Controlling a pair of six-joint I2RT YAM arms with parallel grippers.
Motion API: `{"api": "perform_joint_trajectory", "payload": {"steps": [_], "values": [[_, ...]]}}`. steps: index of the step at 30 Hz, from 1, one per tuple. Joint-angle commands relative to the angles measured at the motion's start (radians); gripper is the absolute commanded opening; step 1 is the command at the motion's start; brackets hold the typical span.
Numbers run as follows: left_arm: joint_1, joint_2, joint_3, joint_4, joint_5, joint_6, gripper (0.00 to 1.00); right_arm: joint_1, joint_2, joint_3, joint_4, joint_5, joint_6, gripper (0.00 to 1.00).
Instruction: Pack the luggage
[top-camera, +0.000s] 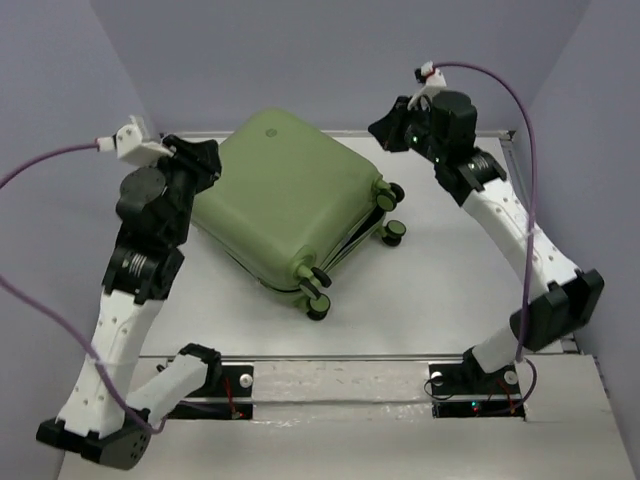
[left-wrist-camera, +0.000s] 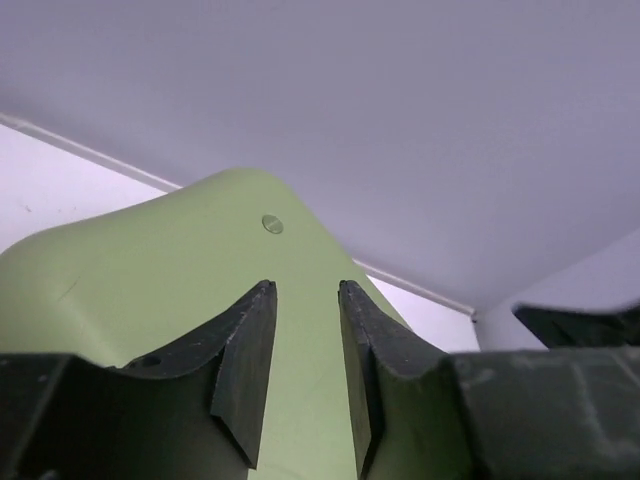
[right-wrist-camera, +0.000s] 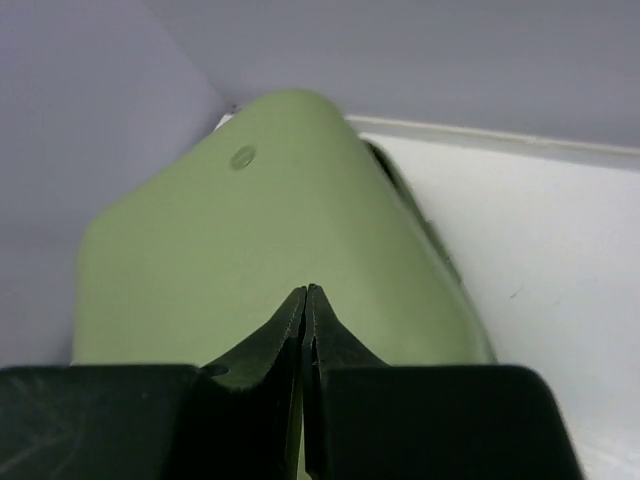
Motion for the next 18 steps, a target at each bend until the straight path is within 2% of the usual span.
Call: {"api": "perform_joint_trajectory", "payload": {"steps": [1,2,5,7,9,13,18], "values": [[0.049,0.303,0.121,0.012,0.069,0.064,0.46,0.126,-0.171,-0.298,0.135,-0.015,0.006,0.07],[0.072,0.405,0.206,0.000,0.092,0.066,0.47,0.147,-0.255,-0.425,0.149,-0.003,0.023,0.07],[0.175,0.591,0.365,-0.040,0.184,0.058,0.49,0.198,-0.403,-0.655,0.206,0.012,0.063,0.07],[0.245,0.674,0.434,-0.075,0.254,0.058,0.53,0.224,-0.461,-0.745,0.212,0.003,0.077,0.07],[0.274,0.796,0.542,-0.130,0.266,0.066,0.57,0.236,-0.523,-0.855,0.198,0.002,0.080,0.07],[0.305,0.962,0.724,-0.242,0.205,0.124,0.65,0.236,-0.539,-0.975,0.189,0.020,0.088,0.07],[0.374,1.111,0.856,-0.297,0.201,0.153,0.75,0.236,-0.451,-0.976,0.190,0.069,0.086,0.07]]}}
